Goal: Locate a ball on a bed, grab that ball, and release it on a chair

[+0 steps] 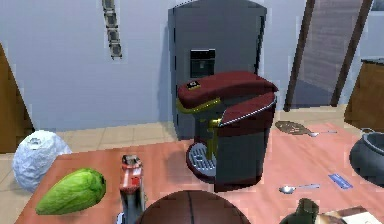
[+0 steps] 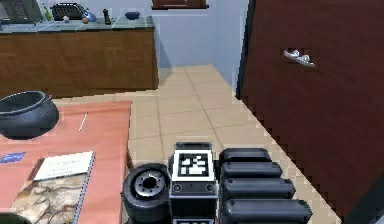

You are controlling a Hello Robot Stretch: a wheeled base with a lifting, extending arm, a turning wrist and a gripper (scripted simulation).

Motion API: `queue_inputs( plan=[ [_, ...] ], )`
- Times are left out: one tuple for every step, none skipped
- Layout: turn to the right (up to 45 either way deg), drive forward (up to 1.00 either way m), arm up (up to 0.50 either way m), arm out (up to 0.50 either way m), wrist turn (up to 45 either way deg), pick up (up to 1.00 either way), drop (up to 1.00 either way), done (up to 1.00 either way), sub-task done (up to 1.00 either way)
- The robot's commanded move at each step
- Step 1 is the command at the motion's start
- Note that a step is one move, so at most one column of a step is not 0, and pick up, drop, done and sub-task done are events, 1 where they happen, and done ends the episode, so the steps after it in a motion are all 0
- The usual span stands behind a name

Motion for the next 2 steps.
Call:
queue_inputs(
  plan=[
    [0.0,0.0,0.0,0.0,45.0,0.0,0.0,0.0,0.0],
    [0.0,0.0,0.0,0.0,45.0,0.0,0.0,0.0,0.0]
  ],
)
